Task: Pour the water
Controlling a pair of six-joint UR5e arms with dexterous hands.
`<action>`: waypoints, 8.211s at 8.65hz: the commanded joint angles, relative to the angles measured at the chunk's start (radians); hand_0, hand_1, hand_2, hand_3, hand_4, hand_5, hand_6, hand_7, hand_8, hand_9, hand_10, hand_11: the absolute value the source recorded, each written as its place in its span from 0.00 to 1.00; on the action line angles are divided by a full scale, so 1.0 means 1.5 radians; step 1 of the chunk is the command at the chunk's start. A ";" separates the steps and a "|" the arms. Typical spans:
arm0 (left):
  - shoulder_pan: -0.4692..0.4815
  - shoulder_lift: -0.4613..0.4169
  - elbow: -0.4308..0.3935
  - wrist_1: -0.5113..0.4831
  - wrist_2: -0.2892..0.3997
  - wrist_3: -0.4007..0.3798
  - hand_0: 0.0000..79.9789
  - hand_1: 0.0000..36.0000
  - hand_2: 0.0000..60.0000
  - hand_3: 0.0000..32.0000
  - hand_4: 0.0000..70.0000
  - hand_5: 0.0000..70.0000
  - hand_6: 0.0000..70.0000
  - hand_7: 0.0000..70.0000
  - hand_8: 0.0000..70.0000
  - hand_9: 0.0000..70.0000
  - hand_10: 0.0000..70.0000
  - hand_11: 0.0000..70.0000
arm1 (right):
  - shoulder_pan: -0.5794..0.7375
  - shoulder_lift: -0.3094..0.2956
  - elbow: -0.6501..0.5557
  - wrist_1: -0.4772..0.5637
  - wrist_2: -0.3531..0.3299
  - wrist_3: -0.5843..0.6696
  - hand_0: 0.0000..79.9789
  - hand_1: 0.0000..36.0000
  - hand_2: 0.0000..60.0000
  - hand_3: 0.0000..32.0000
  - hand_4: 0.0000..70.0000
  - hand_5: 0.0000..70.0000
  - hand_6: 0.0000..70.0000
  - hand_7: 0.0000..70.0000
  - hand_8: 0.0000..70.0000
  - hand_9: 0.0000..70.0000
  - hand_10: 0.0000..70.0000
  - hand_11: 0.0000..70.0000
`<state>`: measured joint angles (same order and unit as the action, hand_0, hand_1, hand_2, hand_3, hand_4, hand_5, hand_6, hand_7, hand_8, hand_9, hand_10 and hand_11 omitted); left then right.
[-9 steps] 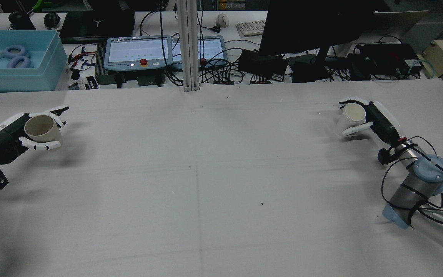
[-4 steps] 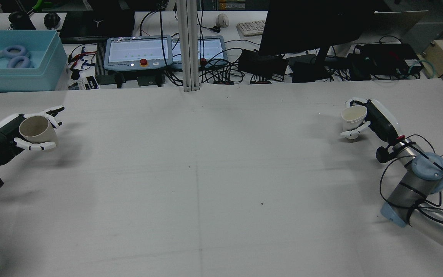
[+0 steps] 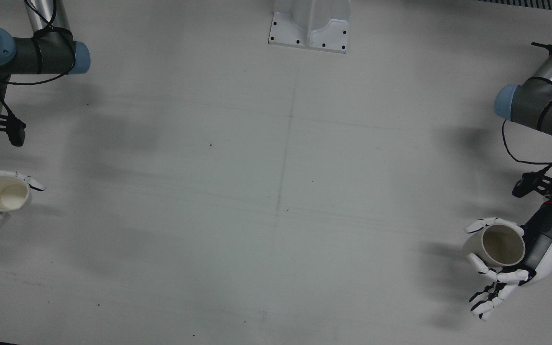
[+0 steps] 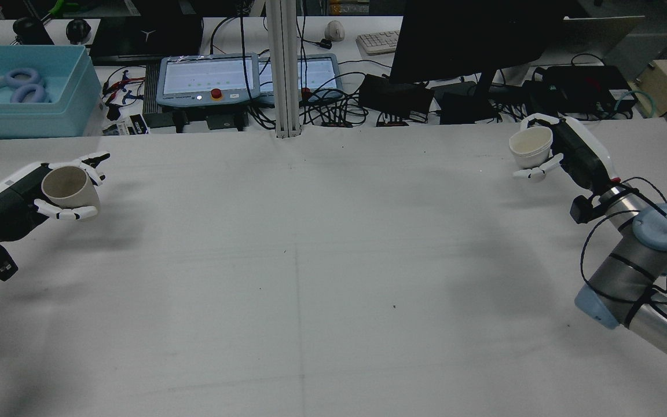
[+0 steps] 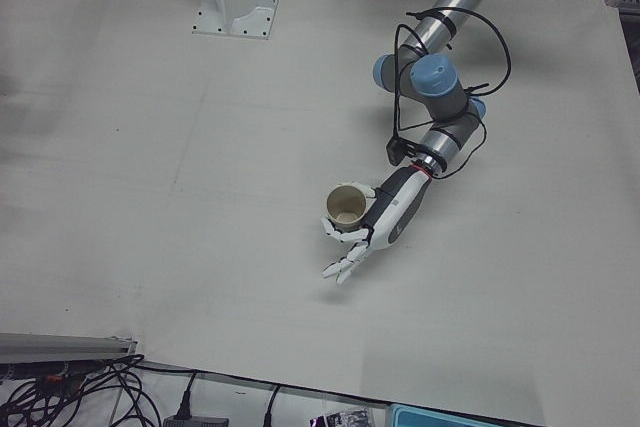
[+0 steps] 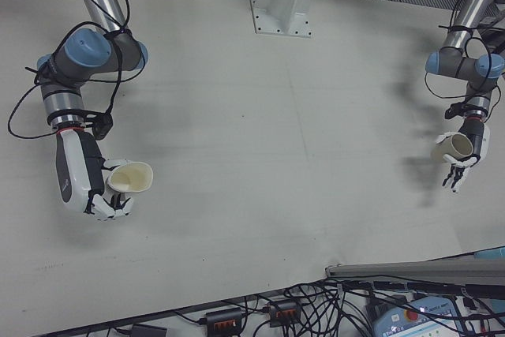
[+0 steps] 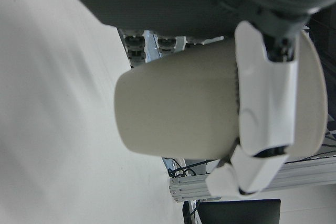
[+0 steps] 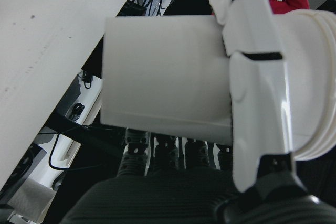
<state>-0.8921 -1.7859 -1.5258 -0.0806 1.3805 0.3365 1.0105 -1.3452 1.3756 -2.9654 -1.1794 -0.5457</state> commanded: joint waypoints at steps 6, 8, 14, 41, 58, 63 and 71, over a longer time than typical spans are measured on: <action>0.189 -0.291 -0.015 0.197 -0.002 0.142 0.83 1.00 1.00 0.00 1.00 1.00 0.14 0.22 0.09 0.06 0.12 0.20 | 0.018 0.007 0.300 -0.261 -0.015 -0.021 1.00 1.00 0.34 0.00 0.50 0.83 0.85 0.81 0.70 0.87 0.52 0.80; 0.241 -0.356 0.018 0.220 -0.003 0.174 0.82 1.00 1.00 0.00 1.00 1.00 0.16 0.22 0.09 0.06 0.12 0.20 | 0.021 0.018 0.335 -0.305 -0.060 -0.051 1.00 1.00 0.35 0.00 0.51 0.83 0.85 0.80 0.68 0.84 0.52 0.79; 0.275 -0.510 0.171 0.242 -0.004 0.183 0.90 1.00 1.00 0.00 1.00 1.00 0.22 0.26 0.10 0.07 0.12 0.20 | 0.015 0.058 0.430 -0.465 -0.136 -0.171 1.00 1.00 0.47 0.00 0.56 0.87 0.87 0.82 0.66 0.79 0.49 0.75; 0.018 -0.136 0.014 0.125 0.079 0.044 0.79 1.00 1.00 0.00 1.00 1.00 0.19 0.24 0.09 0.06 0.12 0.19 | 0.368 -0.201 0.056 0.019 -0.251 -0.093 1.00 0.89 0.17 0.00 0.00 0.48 0.52 0.49 0.63 0.80 0.65 0.96; -0.107 0.090 0.217 -0.232 0.103 0.019 0.69 0.12 0.00 0.00 0.73 0.27 0.11 0.13 0.07 0.01 0.05 0.07 | 0.201 -0.203 -0.074 0.167 -0.045 0.001 0.62 0.12 0.00 0.44 0.00 0.10 0.00 0.00 0.07 0.00 0.00 0.00; -0.104 0.089 0.226 -0.238 0.102 0.023 0.66 0.06 0.00 0.00 0.45 0.00 0.07 0.09 0.05 0.00 0.01 0.03 | 0.213 -0.216 -0.040 0.155 -0.045 -0.005 0.63 0.18 0.00 0.44 0.00 0.12 0.00 0.03 0.07 0.00 0.00 0.00; -0.264 0.089 0.216 -0.246 0.130 -0.003 0.66 0.08 0.00 0.00 0.32 0.00 0.08 0.10 0.03 0.00 0.01 0.02 | 0.307 -0.232 0.100 0.086 -0.134 -0.004 0.63 0.19 0.00 0.56 0.00 0.08 0.00 0.02 0.06 0.00 0.00 0.00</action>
<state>-1.1936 -1.6510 -1.1907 -0.4490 1.5472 0.3359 1.3901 -1.6972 1.3906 -2.7439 -1.2996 -0.5520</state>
